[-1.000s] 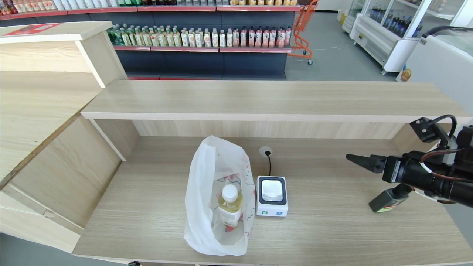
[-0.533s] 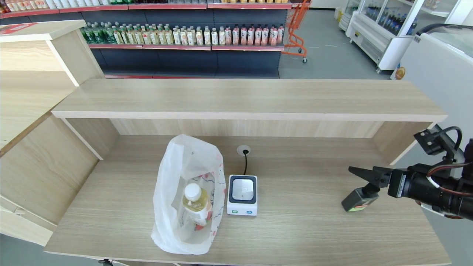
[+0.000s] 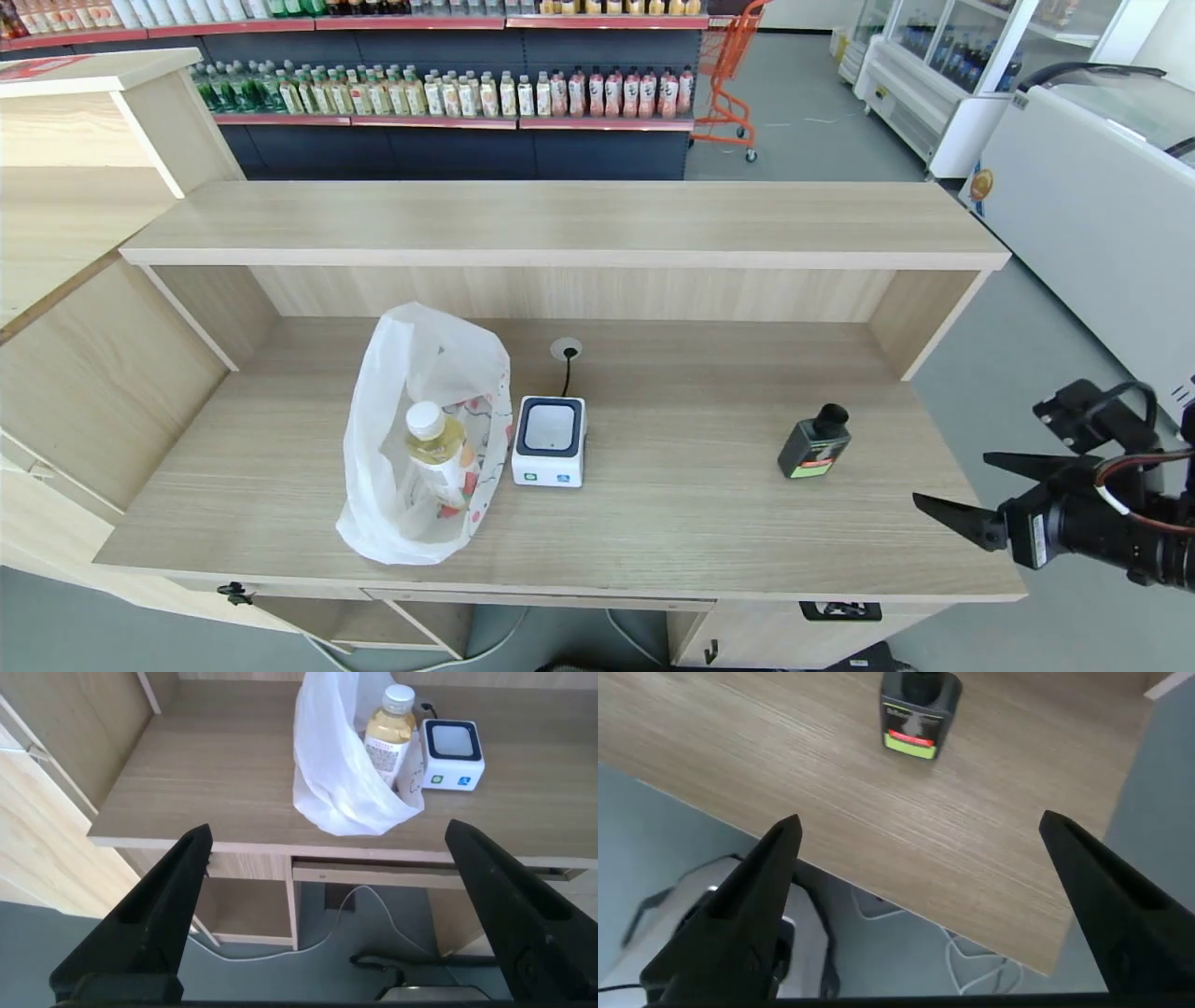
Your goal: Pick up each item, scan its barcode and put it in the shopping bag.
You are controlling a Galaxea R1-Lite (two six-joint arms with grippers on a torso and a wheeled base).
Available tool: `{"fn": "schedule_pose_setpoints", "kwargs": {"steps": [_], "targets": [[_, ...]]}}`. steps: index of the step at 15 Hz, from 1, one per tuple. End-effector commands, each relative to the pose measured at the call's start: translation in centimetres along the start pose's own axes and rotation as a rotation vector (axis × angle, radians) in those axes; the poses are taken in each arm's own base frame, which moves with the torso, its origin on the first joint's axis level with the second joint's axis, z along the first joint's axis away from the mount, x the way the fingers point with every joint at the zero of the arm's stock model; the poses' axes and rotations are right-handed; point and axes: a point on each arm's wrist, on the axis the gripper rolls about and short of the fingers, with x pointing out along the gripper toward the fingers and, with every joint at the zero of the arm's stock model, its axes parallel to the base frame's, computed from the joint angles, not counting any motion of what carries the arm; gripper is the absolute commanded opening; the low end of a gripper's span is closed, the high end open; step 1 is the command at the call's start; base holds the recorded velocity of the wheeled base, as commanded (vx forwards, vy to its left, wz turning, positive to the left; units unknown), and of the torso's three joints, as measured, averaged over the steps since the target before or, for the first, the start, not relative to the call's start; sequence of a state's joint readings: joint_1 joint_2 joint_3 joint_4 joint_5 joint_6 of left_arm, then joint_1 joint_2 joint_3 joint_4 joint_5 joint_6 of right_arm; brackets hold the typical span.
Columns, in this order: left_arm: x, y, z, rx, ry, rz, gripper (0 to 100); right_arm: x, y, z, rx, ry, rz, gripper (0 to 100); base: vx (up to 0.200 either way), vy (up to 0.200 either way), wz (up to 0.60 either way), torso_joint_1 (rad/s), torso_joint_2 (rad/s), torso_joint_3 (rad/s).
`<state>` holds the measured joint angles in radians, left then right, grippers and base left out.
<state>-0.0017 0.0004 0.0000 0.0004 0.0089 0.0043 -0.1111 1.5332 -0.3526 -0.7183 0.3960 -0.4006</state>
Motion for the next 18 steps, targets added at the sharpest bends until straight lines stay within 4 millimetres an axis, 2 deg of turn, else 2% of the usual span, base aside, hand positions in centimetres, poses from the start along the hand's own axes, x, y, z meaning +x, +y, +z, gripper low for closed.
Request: {"fn": "schedule_pose_setpoints", "kwargs": {"steps": [1, 3, 5, 10, 14, 18], "targets": [[0.0, 0.0, 0.0, 0.0, -0.001, 0.002, 100, 1.3, -2.4, -1.5, -0.057, 0.119, -0.141, 100, 0.0, 0.0, 0.0, 0.0, 0.0, 0.0], [0.0, 0.0, 0.0, 0.0, -0.001, 0.002, 100, 2.6, -3.1, -1.6, -0.078, 0.172, -0.202, 100, 0.0, 0.0, 0.0, 0.0, 0.0, 0.0], [0.0, 0.0, 0.0, 0.0, -0.001, 0.002, 100, 4.1, -3.7, -1.6, -0.177, 0.208, -0.21, 100, 0.0, 0.0, 0.0, 0.0, 0.0, 0.0], [0.0, 0.0, 0.0, 0.0, -0.001, 0.002, 100, 7.8, -1.5, -1.6, -0.252, 0.227, -0.102, 100, 0.0, 0.0, 0.0, 0.0, 0.0, 0.0], [0.0, 0.0, 0.0, 0.0, -0.001, 0.002, 100, 11.0, -1.1, -0.7, -0.343, 0.198, -0.055, 100, 0.0, 0.0, 0.0, 0.0, 0.0, 0.0], [0.0, 0.0, 0.0, 0.0, -0.001, 0.002, 100, 12.9, -0.3, -0.1, -0.367, 0.174, -0.026, 100, 0.0, 0.0, 0.0, 0.0, 0.0, 0.0]]}}
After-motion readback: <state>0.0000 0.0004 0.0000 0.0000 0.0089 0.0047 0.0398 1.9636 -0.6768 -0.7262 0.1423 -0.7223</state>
